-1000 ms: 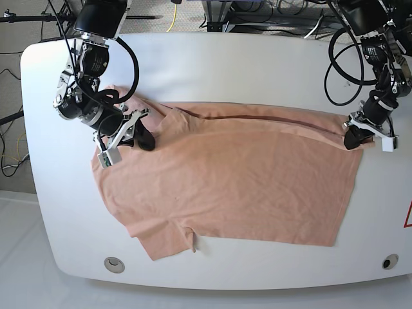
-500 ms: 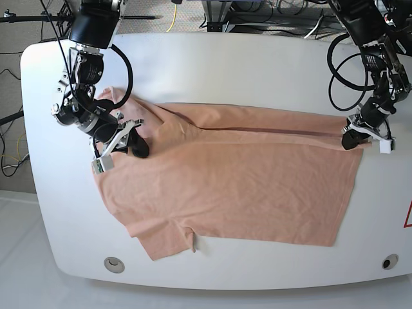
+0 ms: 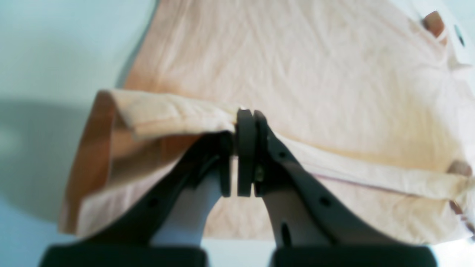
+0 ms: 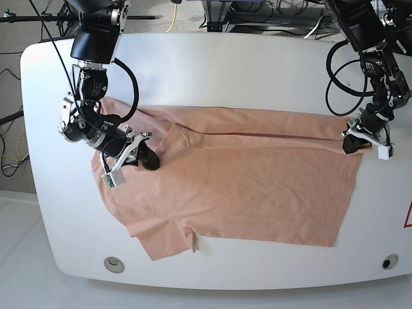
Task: Fold the T-shirt properly
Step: 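Lift both shoulder edges and drag them across the shirt toward the hem, then lower both grippers holding the shoulder edges onto the shirt body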
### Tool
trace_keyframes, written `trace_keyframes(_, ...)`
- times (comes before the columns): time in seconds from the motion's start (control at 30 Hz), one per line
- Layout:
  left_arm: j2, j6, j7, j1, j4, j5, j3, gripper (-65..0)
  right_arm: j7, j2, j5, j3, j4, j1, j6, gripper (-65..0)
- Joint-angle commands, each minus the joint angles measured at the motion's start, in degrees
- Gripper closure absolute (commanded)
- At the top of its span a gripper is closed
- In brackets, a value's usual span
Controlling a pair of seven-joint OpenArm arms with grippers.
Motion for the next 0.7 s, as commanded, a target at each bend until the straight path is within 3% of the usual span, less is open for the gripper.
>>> trace_keyframes(0.0, -0.83, -0.43, -1.02, -1.41, 0.93, -1.02, -0.17, -0.1, 1.24, 0.74, 1.11, -0.21, 0.69, 1.03, 0.36, -2.6)
trace_keyframes(0.1, -0.83, -0.43, -1.02, -1.93, 1.02, -1.02, -0.17, -0.1, 1.24, 0.83, 1.11, -0.47, 0.77, 0.68, 0.36, -11.7)
trace_keyframes(0.3, -0.83, -0.51, -1.02, -2.2, 1.19, -1.19, -0.17, -0.4, 1.24, 1.89, 1.11, -0.47, 1.21, -0.82, 0.36, -43.8)
trace_keyframes(0.4, -0.83, -0.6, -1.02, -2.28, 1.19, -1.28, -0.08, -0.6, 1.24, 2.24, 1.11, -0.3, 2.0, -0.99, 0.36, -56.8)
trace_keyframes(0.47, -0.92, -0.6, -1.02, -2.37, 1.19, -1.28, -0.08, -0.6, 1.24, 2.85, 1.11, -0.12, 2.88, -1.61, 0.36, -58.8)
trace_keyframes(0.57, -1.09, -1.04, -1.02, -2.46, 1.19, -1.28, 1.85, -0.8, 1.24, 3.82, 1.11, -0.03, 4.38, -2.13, 0.36, -56.7)
trace_keyframes(0.67, -2.06, -3.59, -1.02, -3.08, 1.19, -1.28, 4.05, -0.8, 1.24, 4.79, 1.11, -0.03, 5.78, -2.4, 0.36, -53.9)
